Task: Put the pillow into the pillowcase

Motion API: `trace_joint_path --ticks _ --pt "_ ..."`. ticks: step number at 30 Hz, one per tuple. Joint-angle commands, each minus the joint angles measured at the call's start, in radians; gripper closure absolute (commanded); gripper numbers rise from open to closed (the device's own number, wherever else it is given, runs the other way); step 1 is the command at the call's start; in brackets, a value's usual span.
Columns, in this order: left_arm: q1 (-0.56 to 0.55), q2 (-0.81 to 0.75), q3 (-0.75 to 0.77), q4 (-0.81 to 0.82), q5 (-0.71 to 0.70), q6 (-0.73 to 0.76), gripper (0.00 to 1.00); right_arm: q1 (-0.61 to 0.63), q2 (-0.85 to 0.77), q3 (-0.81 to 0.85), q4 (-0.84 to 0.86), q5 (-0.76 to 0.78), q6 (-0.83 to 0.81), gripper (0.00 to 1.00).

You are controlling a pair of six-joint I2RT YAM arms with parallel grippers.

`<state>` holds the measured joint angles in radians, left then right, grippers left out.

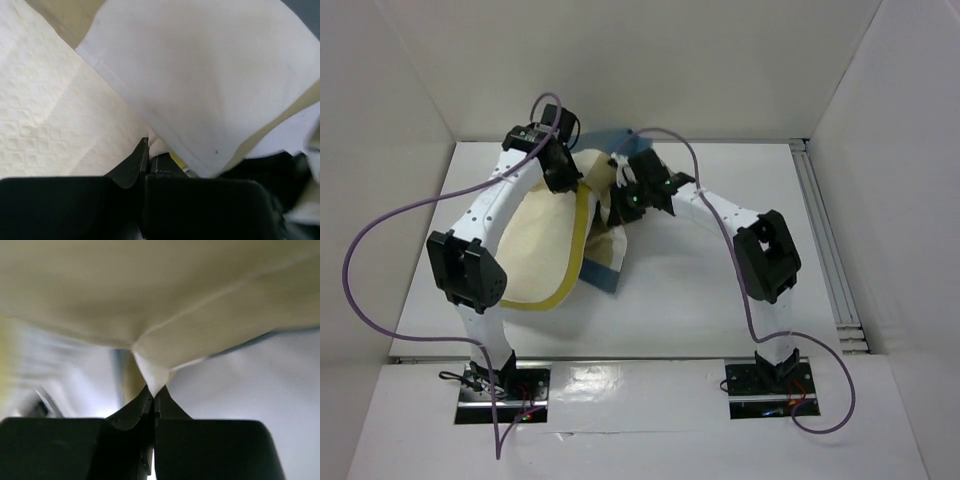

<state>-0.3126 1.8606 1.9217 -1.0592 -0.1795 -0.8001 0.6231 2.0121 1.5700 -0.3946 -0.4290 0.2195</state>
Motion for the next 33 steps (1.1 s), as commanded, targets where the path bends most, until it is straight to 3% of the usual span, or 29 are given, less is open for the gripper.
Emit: trace_joint_path --ticks 1,5,8,14,21,22,23,24,26,27,28,31,33 --pt "0.007 -0.072 0.157 0.047 -0.107 -0.044 1.00 0.007 -0.085 0.223 -0.024 -0.054 -0.035 1.00" --pt "-0.026 -0.077 0.200 0.070 -0.141 -0.053 1.00 0.059 -0.274 0.144 0.031 -0.135 -0.014 1.00" --pt "-0.072 0.024 0.188 0.079 -0.153 -0.079 1.00 0.059 -0.455 -0.153 0.071 -0.174 -0.002 1.00" --pt "-0.166 0.228 0.161 0.119 -0.216 -0.223 1.00 0.023 -0.495 -0.395 -0.029 -0.176 -0.054 1.00" --pt "-0.227 0.262 0.163 0.163 -0.186 -0.234 1.00 -0.049 -0.507 -0.449 -0.139 -0.079 -0.054 0.99" --pt "-0.227 0.262 0.163 0.163 -0.167 -0.214 1.00 -0.065 -0.522 -0.449 -0.150 -0.067 -0.045 0.86" --pt "-0.227 0.240 0.163 0.163 -0.132 -0.193 0.98 -0.080 -0.533 -0.449 -0.162 -0.056 -0.036 0.65" --pt "-0.227 0.227 0.163 0.163 -0.121 -0.141 0.93 -0.112 -0.568 -0.449 -0.162 -0.042 -0.022 0.46" --pt "-0.227 0.174 0.163 0.147 -0.100 -0.085 0.59 -0.140 -0.605 -0.438 -0.191 0.002 -0.006 0.29" --pt "-0.227 0.149 0.163 0.146 -0.100 -0.024 0.26 -0.167 -0.636 -0.418 -0.210 0.040 -0.006 0.18" --pt "-0.227 0.126 0.152 0.146 -0.100 0.008 0.12 -0.180 -0.647 -0.403 -0.223 0.067 0.004 0.14" --pt "-0.188 0.022 0.103 0.136 -0.098 0.091 0.09 -0.200 -0.656 -0.329 -0.253 0.143 0.017 0.09" --pt "-0.114 -0.020 0.032 0.136 -0.120 0.123 0.13 -0.200 -0.632 -0.291 -0.253 0.153 0.049 0.09"
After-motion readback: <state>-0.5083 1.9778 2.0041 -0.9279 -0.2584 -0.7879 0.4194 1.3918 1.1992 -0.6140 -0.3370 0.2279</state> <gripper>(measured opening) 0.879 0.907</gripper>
